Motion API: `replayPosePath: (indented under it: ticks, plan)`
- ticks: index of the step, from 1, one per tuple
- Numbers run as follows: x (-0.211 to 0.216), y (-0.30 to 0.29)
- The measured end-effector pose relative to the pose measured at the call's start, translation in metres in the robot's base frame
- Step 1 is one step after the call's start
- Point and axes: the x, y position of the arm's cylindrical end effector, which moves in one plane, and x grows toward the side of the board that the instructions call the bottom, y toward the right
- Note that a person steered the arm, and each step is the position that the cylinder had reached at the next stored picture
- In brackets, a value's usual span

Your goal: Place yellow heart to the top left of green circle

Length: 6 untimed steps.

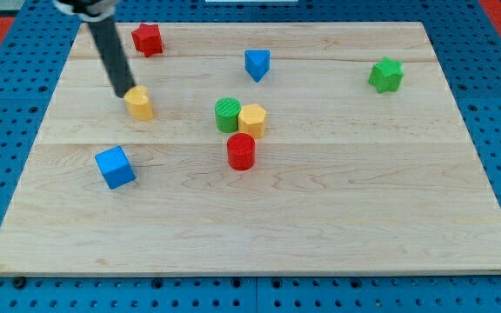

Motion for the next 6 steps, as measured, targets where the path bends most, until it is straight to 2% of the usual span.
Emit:
replayPosePath:
  ticks: [1, 3, 4, 5, 6]
  plan:
    - [0.010, 0.009]
    - [0.046, -0.046]
    - [0.048, 0.002]
    - [0.039, 0.085]
    - [0.037, 0.126]
